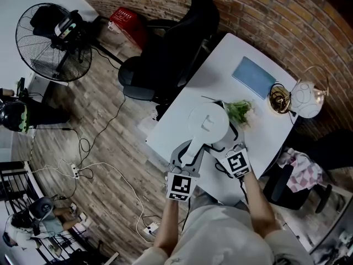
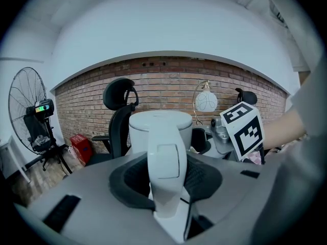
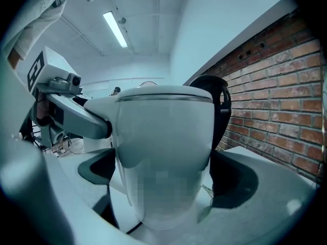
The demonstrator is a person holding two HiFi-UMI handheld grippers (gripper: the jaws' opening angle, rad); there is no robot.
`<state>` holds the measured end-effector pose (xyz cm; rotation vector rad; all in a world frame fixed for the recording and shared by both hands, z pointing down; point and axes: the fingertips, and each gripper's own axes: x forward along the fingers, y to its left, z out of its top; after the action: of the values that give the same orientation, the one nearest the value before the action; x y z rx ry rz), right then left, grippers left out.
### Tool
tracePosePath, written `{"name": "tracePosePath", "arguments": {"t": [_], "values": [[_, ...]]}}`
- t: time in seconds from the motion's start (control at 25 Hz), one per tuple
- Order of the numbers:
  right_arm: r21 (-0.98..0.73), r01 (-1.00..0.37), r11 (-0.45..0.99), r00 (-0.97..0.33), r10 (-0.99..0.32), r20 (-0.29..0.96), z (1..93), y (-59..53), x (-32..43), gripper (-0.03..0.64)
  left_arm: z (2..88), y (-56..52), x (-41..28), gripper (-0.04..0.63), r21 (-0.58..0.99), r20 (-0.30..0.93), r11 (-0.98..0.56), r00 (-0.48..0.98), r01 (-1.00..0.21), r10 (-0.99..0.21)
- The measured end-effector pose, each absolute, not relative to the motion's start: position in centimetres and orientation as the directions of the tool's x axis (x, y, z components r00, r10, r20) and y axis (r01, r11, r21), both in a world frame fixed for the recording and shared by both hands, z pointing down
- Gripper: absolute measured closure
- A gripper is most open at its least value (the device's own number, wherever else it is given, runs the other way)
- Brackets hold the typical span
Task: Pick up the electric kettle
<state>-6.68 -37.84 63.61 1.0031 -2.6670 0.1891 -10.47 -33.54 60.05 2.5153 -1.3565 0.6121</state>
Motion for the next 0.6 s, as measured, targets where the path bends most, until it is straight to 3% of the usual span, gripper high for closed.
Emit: {"name": "tracePosePath", "arguments": {"t": [0.6], "values": [[0.033, -0.668, 0.743, -0.711, -0.652, 0.264, 59.6, -36.6, -6.1, 0.044, 56.3, -32.2, -9.9, 0.463, -0.019, 0.385, -0.559, 0.510, -0.829, -0.769]]}}
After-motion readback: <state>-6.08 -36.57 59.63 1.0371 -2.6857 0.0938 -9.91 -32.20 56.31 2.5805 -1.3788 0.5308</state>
